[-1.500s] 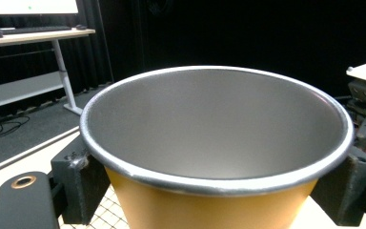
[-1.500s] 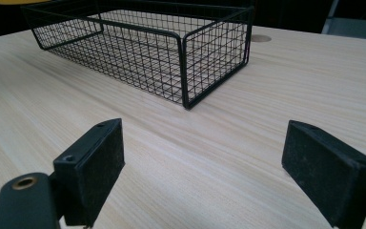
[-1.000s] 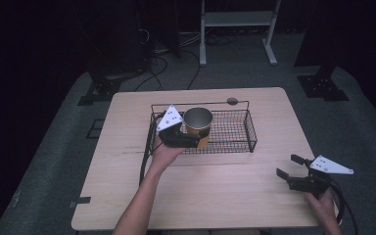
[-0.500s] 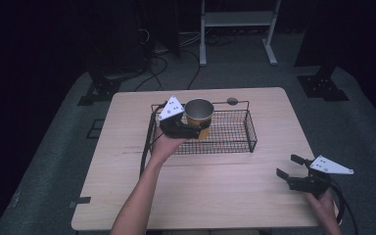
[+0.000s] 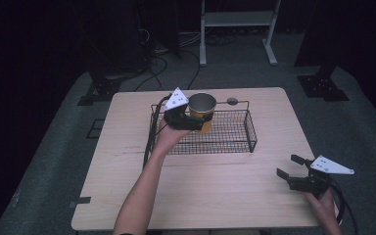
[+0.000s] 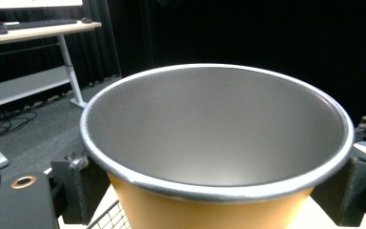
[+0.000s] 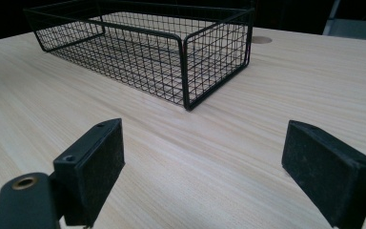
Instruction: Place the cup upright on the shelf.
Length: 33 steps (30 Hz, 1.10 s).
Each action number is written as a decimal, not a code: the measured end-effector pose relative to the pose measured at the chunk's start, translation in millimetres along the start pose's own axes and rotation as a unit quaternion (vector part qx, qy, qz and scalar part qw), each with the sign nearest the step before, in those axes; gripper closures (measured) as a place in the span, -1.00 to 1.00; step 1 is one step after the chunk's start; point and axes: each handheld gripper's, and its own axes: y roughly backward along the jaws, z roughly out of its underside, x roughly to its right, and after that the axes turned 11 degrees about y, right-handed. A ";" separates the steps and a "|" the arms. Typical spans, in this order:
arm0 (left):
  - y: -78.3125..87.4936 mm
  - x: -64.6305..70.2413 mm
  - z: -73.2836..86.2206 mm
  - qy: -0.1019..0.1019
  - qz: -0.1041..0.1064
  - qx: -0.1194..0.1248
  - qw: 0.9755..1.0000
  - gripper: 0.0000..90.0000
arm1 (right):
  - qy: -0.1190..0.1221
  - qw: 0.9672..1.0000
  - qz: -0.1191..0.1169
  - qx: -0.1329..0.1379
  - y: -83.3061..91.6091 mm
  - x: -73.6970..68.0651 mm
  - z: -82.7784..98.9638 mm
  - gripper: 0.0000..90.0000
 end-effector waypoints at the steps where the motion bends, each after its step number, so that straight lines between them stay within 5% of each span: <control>1: -1.7 -1.5 0.2 0.002 -0.001 0.001 1.000 -0.71 | 0.001 1.000 0.000 0.000 0.0 0.0 0.0 -0.71; 33: -39.0 -20.7 3.1 -0.005 0.002 -0.032 0.999 -0.71 | -0.002 1.000 0.000 0.002 0.4 0.2 0.2 -0.71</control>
